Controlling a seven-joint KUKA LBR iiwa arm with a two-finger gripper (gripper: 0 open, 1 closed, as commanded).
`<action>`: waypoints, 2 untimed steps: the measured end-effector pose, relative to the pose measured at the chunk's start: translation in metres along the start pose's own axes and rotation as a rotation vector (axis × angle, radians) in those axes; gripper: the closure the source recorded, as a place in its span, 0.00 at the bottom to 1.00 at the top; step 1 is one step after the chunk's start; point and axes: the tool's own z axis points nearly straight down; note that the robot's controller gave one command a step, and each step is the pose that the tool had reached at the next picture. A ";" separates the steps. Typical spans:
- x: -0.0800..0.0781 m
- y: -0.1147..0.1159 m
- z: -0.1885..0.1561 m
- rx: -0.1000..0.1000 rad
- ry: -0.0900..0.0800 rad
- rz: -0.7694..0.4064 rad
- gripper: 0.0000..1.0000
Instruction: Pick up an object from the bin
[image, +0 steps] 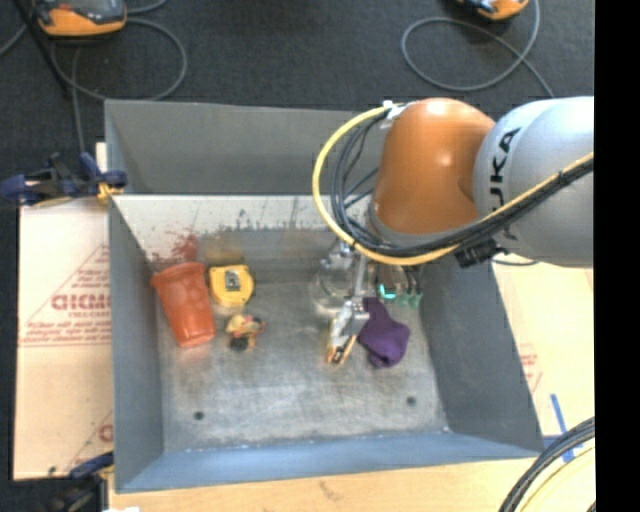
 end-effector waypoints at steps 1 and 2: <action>-0.002 0.000 -0.005 -0.001 -0.008 0.001 0.00; -0.007 -0.012 0.034 0.002 -0.010 -0.147 0.00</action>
Offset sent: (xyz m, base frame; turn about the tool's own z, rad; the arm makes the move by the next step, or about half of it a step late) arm 0.0158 -0.0423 -0.1379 -0.5302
